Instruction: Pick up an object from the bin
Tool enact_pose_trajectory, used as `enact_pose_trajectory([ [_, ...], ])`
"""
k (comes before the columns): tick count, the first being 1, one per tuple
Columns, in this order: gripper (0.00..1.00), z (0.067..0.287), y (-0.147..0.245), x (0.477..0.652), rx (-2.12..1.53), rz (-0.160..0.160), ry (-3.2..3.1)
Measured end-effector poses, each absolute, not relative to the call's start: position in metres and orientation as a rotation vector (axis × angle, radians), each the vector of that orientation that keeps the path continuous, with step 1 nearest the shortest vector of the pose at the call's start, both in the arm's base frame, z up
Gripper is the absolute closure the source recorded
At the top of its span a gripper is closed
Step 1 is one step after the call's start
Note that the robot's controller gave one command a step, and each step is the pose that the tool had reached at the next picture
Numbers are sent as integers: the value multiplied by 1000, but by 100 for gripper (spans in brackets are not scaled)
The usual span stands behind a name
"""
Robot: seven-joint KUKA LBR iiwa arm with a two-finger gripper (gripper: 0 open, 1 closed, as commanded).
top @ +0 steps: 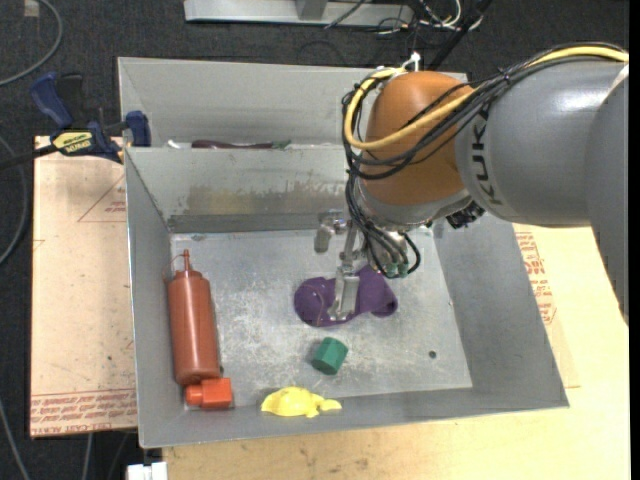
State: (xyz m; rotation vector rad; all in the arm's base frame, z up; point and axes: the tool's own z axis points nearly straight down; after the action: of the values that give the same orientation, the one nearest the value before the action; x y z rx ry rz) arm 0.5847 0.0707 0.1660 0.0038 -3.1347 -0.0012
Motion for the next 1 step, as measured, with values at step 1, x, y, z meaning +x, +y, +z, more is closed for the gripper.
enact_pose_trajectory([
  [1, 100, 171, 70, 586, -1, -2, -3142],
])
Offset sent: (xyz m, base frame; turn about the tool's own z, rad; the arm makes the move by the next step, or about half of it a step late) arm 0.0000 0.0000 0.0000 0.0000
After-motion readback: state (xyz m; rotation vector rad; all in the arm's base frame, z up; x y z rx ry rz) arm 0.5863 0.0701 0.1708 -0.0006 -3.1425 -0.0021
